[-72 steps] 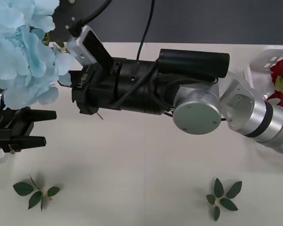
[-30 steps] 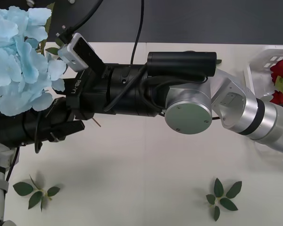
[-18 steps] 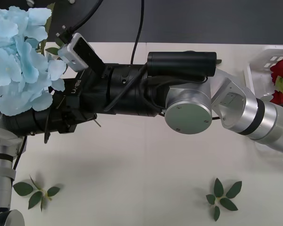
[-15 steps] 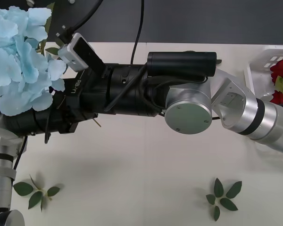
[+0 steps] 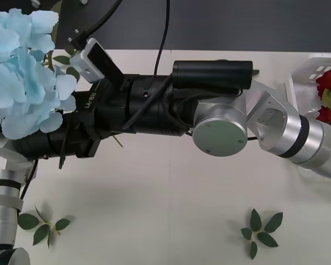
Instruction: Put the red flowers into the right box and the blue flowers into the left box
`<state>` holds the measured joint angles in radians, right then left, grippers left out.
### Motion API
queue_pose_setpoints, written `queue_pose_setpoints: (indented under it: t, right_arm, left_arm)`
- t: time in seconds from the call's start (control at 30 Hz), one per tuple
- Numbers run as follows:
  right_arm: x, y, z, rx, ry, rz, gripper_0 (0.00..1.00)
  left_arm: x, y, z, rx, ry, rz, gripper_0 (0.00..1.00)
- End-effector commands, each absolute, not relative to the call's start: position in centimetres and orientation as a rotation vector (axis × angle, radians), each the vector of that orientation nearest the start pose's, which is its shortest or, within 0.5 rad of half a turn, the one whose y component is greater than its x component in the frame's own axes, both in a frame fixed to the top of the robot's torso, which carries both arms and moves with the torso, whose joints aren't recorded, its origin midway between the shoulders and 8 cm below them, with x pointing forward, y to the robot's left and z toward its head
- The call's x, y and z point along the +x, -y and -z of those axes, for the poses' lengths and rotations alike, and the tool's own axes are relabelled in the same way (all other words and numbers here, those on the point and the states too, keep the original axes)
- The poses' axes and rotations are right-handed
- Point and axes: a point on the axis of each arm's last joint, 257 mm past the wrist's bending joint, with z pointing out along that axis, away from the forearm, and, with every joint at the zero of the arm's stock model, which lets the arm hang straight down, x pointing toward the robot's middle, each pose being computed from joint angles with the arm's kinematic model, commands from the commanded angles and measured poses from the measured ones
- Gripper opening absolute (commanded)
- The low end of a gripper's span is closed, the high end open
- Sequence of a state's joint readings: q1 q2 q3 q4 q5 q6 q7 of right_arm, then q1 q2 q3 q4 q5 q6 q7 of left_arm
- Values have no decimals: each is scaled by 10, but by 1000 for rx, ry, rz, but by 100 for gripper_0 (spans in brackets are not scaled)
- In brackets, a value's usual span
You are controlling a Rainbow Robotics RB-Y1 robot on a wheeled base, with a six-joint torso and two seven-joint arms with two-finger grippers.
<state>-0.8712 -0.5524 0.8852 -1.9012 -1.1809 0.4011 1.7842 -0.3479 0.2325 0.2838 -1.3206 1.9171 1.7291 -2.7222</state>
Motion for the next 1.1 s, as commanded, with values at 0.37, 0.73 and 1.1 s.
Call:
queue_pose_setpoints:
  t: [0.37,0.73,1.1]
  right_arm:
    - [361,-187,12,-1145,-1308,-988,98]
    - [382,-163,-13,-1070,-1289,-971,98]
    - [445,-59,-46,-936,-1420,-829,99]
  left_arm:
    - [382,-88,104,954,-1248,1462,0]
    - [382,-134,106,926,-1294,1408,0]
    - [375,-227,102,859,-1401,1187,0]
